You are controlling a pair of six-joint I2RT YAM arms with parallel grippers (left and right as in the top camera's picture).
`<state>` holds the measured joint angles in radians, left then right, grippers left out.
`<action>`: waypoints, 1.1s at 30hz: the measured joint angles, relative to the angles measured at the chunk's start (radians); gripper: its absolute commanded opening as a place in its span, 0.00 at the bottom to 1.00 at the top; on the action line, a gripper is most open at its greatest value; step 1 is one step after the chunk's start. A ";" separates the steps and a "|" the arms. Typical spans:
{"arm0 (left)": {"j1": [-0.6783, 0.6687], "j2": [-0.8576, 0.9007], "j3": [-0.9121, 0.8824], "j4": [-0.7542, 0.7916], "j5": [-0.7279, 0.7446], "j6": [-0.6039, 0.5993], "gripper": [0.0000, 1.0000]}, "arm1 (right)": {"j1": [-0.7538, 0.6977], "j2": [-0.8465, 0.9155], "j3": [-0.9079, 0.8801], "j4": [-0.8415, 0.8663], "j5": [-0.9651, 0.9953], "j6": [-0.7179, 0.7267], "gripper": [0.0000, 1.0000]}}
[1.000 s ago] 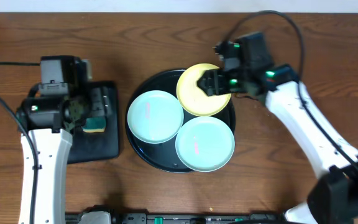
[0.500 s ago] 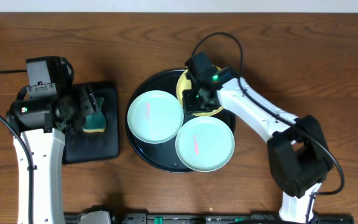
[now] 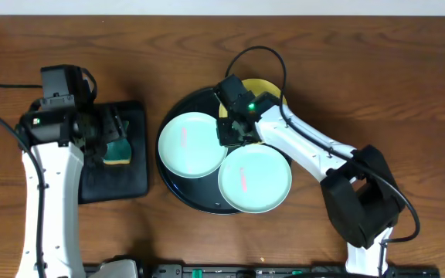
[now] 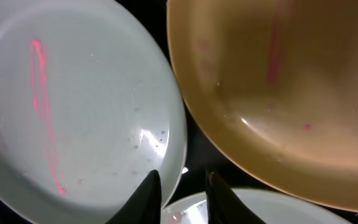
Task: Clean dirty plates on tray and stack at the side
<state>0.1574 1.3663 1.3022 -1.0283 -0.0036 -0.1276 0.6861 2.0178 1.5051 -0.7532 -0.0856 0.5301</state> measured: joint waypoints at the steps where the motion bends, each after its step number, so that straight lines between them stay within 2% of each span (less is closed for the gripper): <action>1: 0.000 0.010 0.000 -0.002 0.000 0.000 0.76 | 0.006 0.001 0.000 0.002 0.012 0.005 0.19; 14: 0.000 0.096 0.000 -0.003 0.000 0.000 0.75 | 0.045 0.089 0.000 0.034 0.084 0.030 0.15; 17: 0.000 0.096 0.000 -0.002 0.000 0.000 0.75 | 0.045 0.099 0.000 0.042 0.086 0.035 0.11; 20: 0.000 0.096 0.000 -0.003 0.000 0.000 0.75 | 0.045 0.101 0.000 0.050 0.086 0.038 0.01; 26: 0.000 0.096 0.000 0.001 0.000 0.000 0.75 | 0.045 0.101 0.001 0.059 0.083 0.055 0.01; 33: 0.000 0.106 -0.049 0.058 0.000 0.001 0.67 | 0.045 0.101 0.001 0.059 0.084 0.055 0.01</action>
<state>0.1574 1.4719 1.2533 -0.9699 -0.0036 -0.1265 0.7307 2.1185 1.5063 -0.6945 -0.0021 0.5854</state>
